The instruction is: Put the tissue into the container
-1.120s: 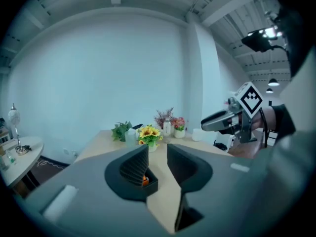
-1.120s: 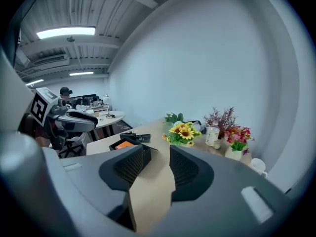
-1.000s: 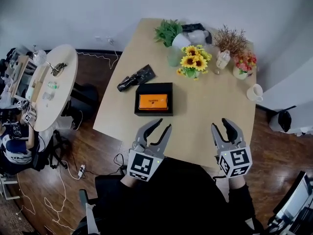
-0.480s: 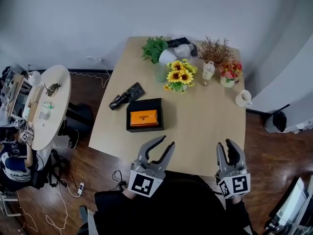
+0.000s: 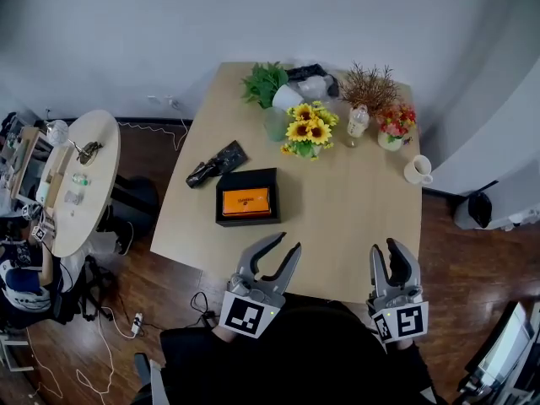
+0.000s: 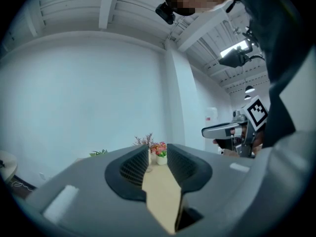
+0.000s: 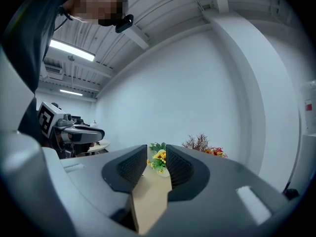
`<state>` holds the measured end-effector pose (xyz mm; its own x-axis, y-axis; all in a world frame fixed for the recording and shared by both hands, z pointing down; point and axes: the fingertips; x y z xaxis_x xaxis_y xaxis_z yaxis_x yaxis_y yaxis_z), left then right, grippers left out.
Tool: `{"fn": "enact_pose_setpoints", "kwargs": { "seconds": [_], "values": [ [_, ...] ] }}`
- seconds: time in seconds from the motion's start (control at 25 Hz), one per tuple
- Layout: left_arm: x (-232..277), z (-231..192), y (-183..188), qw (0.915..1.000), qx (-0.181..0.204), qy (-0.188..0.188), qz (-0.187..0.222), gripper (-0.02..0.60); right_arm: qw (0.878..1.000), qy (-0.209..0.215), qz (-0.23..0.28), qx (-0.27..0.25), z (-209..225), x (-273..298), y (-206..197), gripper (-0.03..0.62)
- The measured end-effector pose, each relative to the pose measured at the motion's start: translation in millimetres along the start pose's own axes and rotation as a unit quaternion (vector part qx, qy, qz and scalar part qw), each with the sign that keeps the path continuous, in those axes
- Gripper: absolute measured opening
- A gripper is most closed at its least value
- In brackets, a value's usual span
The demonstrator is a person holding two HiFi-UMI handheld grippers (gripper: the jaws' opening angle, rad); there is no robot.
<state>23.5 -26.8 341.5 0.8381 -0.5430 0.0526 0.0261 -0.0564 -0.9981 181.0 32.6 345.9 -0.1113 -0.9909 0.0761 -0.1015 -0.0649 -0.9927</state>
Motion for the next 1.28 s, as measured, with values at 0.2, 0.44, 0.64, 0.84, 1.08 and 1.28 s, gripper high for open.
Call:
{"fn": "enact_pose_setpoints", "kwargs": {
  "seconds": [0.2,0.44,0.64,0.84,1.08,1.28],
  "values": [
    [1,-1,-1,0.9999,-0.015,0.005,0.000,0.098,1.000,0.004,0.006,-0.002,-2,2,3,0.120],
    [3,-3,-1,0.9999,-0.010,0.005,-0.004,0.098,1.000,-0.001,0.017,-0.012,1,5,8,0.120],
    [5,-4,-3,0.9999,-0.016,0.003,-0.004,0.098,1.000,0.000,0.017,-0.009,-1,7,7,0.120],
    [8,-4,-6,0.9999,-0.011,0.001,-0.008,0.098,1.000,0.007,0.014,-0.012,-3,9,4,0.110],
    [9,-5,-11,0.9999,-0.008,0.000,-0.014,0.098,1.000,0.010,0.011,-0.015,-4,13,1,0.101],
    [9,-6,-13,0.9998,-0.011,0.003,-0.015,0.098,1.000,0.013,0.011,-0.014,-5,15,0,0.101]
  ]
}}
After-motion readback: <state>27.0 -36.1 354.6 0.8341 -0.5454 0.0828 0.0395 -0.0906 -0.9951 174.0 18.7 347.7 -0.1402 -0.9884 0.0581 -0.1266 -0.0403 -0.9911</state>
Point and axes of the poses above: the fingertips, and each gripper's own axes: x forward along the fingers, z to its right, y out of its top, and after that the axes turned 7 degrees about -x, right-handed
